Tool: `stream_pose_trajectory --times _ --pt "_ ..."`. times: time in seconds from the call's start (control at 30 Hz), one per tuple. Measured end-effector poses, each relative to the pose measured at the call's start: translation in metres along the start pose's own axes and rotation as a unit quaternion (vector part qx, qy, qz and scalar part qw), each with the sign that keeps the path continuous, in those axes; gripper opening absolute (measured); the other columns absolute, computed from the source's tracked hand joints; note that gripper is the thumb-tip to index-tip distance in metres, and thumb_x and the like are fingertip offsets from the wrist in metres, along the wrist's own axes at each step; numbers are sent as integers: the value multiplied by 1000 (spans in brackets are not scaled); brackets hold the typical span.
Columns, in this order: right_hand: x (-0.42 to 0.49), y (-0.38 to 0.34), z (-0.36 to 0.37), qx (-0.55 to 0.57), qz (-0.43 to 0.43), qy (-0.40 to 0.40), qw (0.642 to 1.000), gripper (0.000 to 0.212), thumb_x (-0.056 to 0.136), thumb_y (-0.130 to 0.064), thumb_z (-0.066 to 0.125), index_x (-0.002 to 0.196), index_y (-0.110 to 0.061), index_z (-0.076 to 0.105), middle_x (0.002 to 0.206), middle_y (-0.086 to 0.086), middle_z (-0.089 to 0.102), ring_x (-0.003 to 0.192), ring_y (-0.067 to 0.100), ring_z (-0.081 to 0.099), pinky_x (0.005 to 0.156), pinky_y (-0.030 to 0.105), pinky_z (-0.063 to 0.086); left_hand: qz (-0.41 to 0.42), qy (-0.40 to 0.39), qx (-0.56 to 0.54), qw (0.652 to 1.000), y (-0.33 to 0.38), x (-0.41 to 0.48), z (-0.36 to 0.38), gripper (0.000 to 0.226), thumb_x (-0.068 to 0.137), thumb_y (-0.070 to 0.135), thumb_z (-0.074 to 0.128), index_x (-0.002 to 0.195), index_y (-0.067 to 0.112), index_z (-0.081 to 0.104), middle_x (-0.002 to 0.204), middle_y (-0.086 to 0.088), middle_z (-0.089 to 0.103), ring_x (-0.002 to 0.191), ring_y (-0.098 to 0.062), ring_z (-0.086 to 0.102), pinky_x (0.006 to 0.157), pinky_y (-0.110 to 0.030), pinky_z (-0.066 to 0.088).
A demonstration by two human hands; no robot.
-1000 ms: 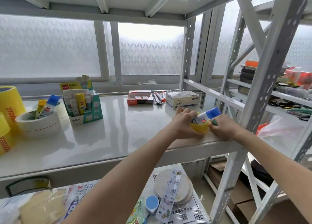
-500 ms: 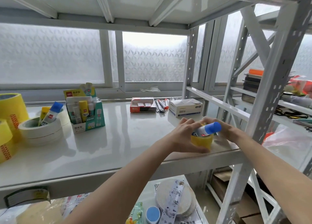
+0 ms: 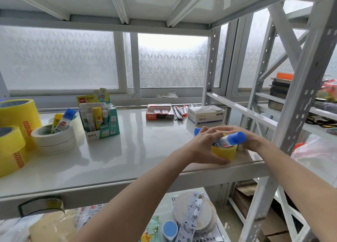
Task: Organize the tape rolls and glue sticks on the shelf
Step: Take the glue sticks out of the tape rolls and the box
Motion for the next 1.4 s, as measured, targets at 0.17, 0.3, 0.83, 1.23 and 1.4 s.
stream_pose_trajectory --times 0.17,0.3,0.83,1.23,1.4 --pt "-3 -3 1 -7 16 16 1000 33 93 -16 56 126 -14 60 100 2 71 79 12 71 62 20 56 -5 -1 -9 1000 1 0 0 55 71 40 81 115 24 54 130 3 46 113 -15 31 98 -42 41" --pt "1 6 4 20 37 84 996 41 97 -32 51 131 -9 55 109 6 68 90 19 65 74 25 52 11 21 -10 1000 -1 0 3 61 68 40 83 120 24 55 134 5 47 114 -17 32 98 -37 39" --pt "-14 -29 -7 -111 -2 92 990 41 103 -36 34 118 -20 69 150 0 41 145 23 28 119 44 14 -97 -42 27 994 12 -17 -32 104 65 51 84 148 21 30 142 -3 34 136 -23 22 116 -43 27" --pt "19 -165 95 -295 -28 -59 953 38 96 -40 51 127 -20 62 124 -10 62 115 6 54 102 21 35 -429 -95 242 865 -70 -157 -201 55 84 42 70 123 5 55 116 -10 60 103 -24 58 81 -29 46" --pt "80 -208 186 -359 -118 -40 925 34 94 -31 58 119 -9 66 121 13 65 102 20 58 87 31 46 -490 -53 354 795 -98 -216 -247 41 84 39 64 113 11 61 96 -2 59 91 -21 57 72 -30 47"
Point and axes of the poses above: each hand's wrist, its own x-axis towards the middle knuckle, its own z-axis out of the palm, y = z × x, the point moved 1 cm from there along x, towards the middle knuckle
